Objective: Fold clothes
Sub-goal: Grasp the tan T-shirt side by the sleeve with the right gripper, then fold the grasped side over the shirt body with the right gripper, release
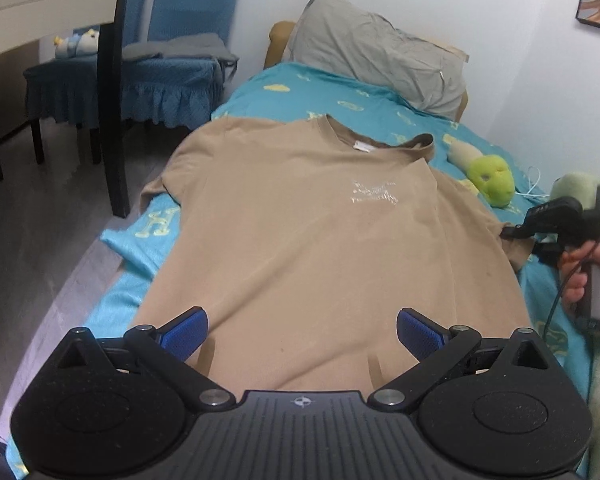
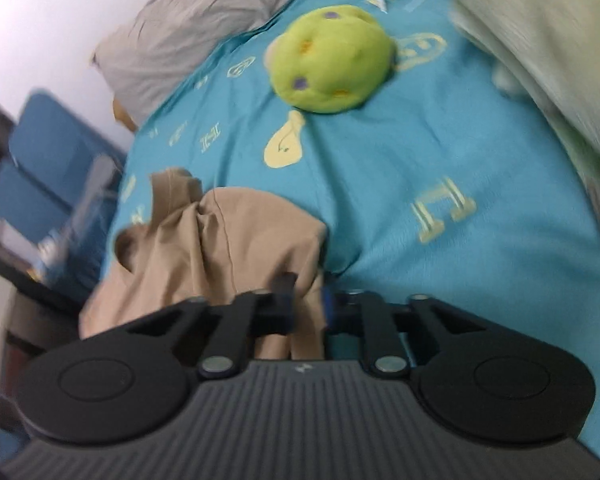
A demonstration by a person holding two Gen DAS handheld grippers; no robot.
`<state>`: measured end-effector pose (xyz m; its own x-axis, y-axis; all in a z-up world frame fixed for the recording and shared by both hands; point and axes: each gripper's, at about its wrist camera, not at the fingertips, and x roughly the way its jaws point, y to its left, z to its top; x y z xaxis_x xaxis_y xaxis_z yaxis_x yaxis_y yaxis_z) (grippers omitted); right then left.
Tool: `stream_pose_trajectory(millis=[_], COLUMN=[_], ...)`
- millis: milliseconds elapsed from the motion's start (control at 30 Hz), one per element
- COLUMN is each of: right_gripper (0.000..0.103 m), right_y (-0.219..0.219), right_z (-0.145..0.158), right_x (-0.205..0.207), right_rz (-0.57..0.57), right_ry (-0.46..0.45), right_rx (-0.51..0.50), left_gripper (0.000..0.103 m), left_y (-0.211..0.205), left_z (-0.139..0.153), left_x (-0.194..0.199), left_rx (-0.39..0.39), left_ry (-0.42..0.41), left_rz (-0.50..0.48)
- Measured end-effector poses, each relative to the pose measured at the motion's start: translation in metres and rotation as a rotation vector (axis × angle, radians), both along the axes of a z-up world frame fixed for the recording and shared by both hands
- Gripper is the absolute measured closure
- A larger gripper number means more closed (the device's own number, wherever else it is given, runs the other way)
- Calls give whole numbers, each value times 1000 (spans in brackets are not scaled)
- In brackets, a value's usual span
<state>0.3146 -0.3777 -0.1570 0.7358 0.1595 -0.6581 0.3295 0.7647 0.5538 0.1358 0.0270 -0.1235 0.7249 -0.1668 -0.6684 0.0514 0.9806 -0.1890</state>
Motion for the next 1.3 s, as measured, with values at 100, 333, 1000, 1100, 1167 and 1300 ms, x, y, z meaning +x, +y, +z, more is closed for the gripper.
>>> stream_pose_trajectory(millis=[100, 333, 1000, 1100, 1167, 1300], right_gripper=[93, 100, 19, 21, 21, 34], right_y=[-8, -56, 13, 21, 24, 21], right_z=[25, 70, -20, -27, -26, -28], right_x=[12, 6, -50, -56, -57, -60], right_rz=[-7, -277, -136, -222, -289, -429], right_ry=[-39, -221, 69, -10, -64, -155], right_rx=[-96, -403, 500, 488, 436, 286], left_gripper=[2, 2, 2, 2, 2, 2], left_y=[0, -5, 0, -1, -1, -1], left_z=[1, -6, -1, -2, -4, -8], left_x=[1, 6, -5, -2, -1, 3], left_rx=[-14, 30, 18, 17, 19, 5], left_ry=[7, 32, 60, 62, 64, 76], left_rz=[5, 2, 38, 39, 37, 32])
